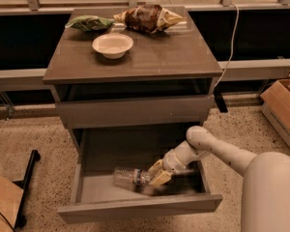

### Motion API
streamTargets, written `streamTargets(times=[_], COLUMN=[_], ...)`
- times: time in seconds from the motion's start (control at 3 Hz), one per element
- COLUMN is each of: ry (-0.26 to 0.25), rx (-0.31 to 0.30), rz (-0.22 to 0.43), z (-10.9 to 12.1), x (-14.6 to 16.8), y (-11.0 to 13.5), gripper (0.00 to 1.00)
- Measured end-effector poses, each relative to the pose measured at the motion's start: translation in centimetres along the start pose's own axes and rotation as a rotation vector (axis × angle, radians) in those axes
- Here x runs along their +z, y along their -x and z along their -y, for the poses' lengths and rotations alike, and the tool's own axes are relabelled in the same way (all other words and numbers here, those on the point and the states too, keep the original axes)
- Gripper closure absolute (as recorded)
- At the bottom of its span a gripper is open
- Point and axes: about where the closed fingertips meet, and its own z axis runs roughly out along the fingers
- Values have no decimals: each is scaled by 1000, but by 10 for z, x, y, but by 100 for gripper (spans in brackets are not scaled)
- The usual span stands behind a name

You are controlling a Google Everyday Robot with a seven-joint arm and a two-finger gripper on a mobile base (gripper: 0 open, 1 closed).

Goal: Place water bottle into middle drawer

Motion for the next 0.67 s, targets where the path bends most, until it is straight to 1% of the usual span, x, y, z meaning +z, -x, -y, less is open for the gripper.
streamTargets(times=[0.33,0.67], ry=[7,11], rx=[0,0], rz=[0,1], z=[-1,-2], x=[4,6], y=[0,0], gripper=[28,4])
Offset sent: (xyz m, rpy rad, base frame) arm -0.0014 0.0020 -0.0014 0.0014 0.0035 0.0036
